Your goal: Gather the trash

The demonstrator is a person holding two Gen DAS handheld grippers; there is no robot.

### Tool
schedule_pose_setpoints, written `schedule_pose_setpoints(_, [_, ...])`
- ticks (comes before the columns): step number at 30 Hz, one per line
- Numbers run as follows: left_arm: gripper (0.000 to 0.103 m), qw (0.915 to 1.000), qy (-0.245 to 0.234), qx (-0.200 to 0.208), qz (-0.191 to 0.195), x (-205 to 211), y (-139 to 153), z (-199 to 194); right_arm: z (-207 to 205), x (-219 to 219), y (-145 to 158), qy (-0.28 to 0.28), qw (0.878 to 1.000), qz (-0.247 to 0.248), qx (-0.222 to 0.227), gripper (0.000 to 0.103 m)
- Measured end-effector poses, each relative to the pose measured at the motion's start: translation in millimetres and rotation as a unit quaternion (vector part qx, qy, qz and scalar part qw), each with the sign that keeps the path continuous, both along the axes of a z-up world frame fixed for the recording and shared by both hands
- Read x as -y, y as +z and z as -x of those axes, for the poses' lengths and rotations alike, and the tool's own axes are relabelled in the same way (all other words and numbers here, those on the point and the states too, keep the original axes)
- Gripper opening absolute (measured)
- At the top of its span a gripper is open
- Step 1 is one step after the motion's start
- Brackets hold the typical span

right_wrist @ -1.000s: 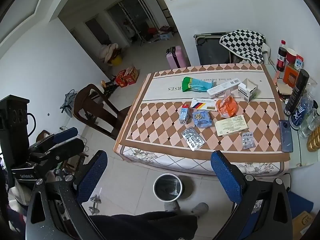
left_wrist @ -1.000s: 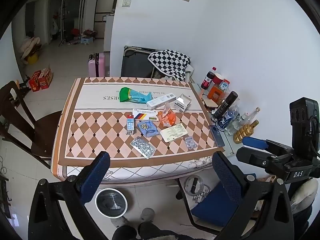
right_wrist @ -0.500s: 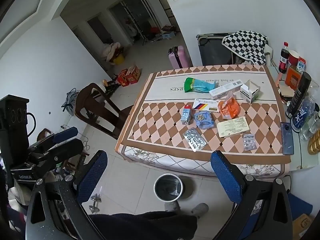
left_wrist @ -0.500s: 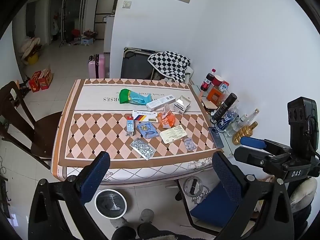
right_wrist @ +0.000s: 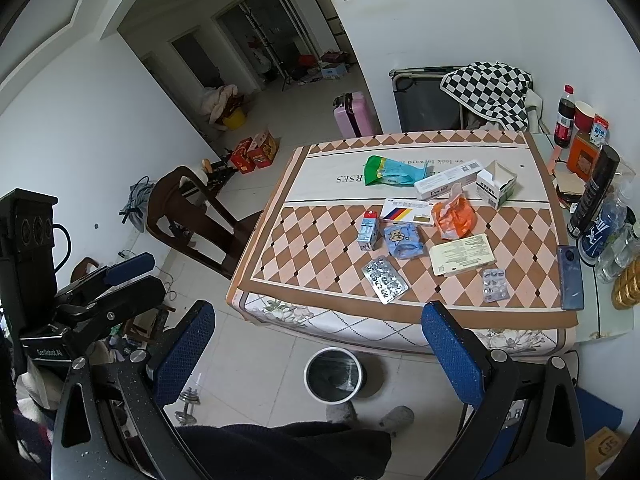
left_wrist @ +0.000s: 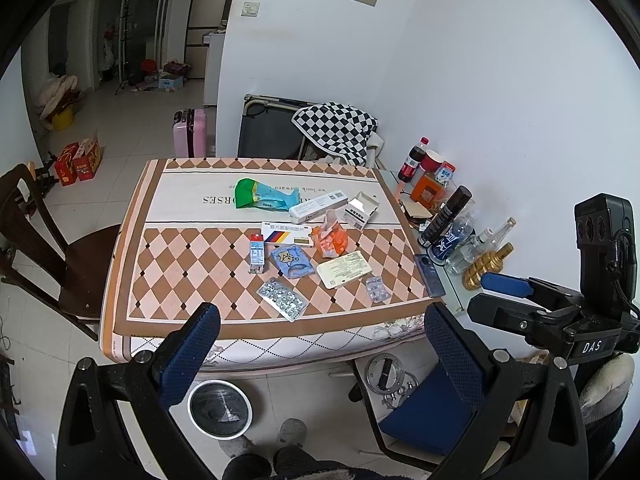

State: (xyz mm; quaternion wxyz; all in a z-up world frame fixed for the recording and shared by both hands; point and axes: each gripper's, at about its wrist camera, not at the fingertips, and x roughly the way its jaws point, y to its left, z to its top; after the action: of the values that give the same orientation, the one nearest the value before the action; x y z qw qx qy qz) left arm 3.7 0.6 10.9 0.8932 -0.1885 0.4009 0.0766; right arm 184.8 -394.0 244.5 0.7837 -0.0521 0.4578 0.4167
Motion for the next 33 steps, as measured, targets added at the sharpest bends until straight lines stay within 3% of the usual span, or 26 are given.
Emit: schedule_pose_setpoints(33, [0.103, 1.0000, 0.000, -0.001, 0.001, 1.9, -3.2, -0.4, -4.2, 1.5, 0.8, 0.000, 1.000, 0.003, 0.000, 0.103])
